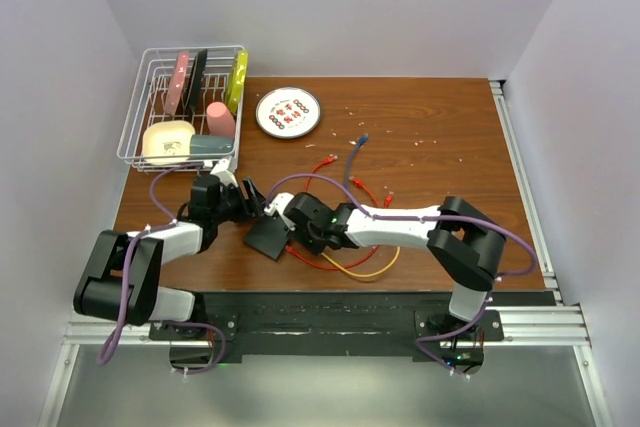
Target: Insert the plug into the switch port
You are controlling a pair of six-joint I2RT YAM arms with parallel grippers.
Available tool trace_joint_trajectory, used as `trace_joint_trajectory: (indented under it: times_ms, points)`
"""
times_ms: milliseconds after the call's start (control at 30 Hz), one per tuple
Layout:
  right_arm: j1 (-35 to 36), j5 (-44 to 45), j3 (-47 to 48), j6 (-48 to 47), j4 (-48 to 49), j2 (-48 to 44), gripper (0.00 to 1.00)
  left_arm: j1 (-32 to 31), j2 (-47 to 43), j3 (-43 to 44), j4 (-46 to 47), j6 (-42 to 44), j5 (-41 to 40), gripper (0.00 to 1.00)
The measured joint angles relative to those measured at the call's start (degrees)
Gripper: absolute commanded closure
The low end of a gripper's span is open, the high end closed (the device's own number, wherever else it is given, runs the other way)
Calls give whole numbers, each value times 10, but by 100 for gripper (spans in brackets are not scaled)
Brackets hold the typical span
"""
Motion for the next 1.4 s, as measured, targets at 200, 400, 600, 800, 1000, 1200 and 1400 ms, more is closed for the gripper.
trace_joint_trajectory:
  times_ms: [200,400,600,800,1000,1200,1400]
  points:
    - [11,22,41,-8,-34,43,100,0,21,-14,31,0,14,36]
    - [12,31,71,-8,-62,63,100,0,18,-23,44,-1,16,36]
    - [14,31,95,-8,-80,78,100,0,2,-36,41,-1,17,36]
    - [18,30,120,-9,-99,93,100,0,-20,-45,25,-3,16,36]
    - [21,24,142,-14,-126,106,100,0,-27,-45,18,-5,16,36]
    - [25,24,152,-18,-138,112,100,0,-27,-52,24,-7,23,38]
    - [26,28,159,-18,-144,116,100,0,-25,-57,29,-8,34,40]
